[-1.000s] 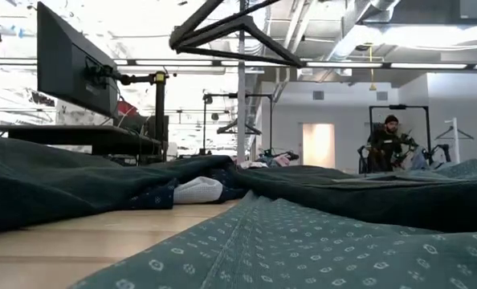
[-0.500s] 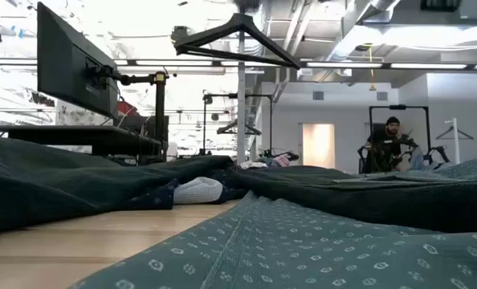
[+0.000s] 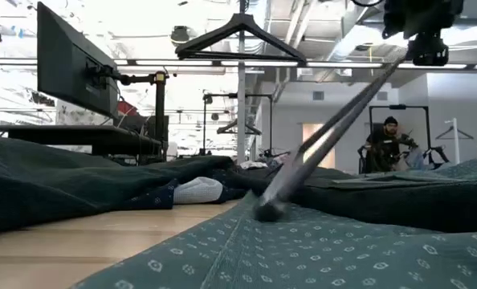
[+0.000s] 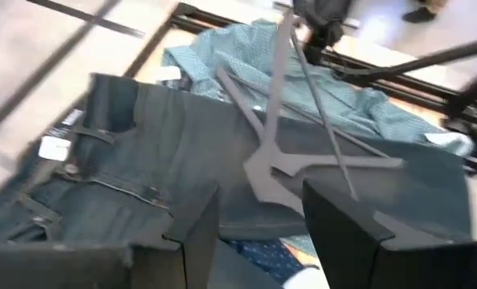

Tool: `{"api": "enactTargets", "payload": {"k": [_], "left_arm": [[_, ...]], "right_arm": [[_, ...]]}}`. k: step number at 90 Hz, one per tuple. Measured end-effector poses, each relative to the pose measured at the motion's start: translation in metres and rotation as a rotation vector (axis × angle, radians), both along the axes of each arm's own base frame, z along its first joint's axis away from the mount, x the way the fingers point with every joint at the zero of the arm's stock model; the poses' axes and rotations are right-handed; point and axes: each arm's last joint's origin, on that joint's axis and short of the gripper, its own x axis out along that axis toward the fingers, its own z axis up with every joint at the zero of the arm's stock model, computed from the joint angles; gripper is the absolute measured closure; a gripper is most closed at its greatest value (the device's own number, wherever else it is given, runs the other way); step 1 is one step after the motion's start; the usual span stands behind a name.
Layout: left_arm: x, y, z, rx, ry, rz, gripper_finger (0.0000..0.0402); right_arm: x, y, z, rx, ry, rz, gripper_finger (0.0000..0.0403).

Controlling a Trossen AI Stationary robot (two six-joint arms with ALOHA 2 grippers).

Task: Hang clothes
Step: Remove the gray hanger from the rack

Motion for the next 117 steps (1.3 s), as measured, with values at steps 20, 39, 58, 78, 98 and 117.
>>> {"api": "enactTargets", "payload": {"k": [20,39,58,78,98,117], "left_arm": [[-0.003,0.032,0.011,0.21,-0.058,0.256,0.024],[-0.019,0.094,0.028,0.356,-0.168,0.486,0.024],[-0.055,0.174,0.033,0.515,-0.179,0.598,0.024],[-0.093,0.237,0.023,0.504,-0.226,0.656,0.024],[-0.094,0.272,0.01,0.448,-0.346,0.579,0.024],[-0.091,0.279,0.01,0.515,-0.364,0.589,0.024]], "right_arm": [[0.004,-0.033,0.022,-0.195,-0.238,-0.192,0.0203],[0.026,-0.066,0.067,-0.557,-0.646,-0.225,0.0206],[0.047,-0.099,0.086,-0.838,-0.867,-0.307,0.0207],[0.056,-0.14,0.07,-0.914,-0.769,-0.429,0.0207],[0.067,-0.166,0.083,-1.095,-0.69,-0.438,0.0207],[0.067,-0.191,0.096,-1.236,-0.596,-0.455,0.0207]]}}
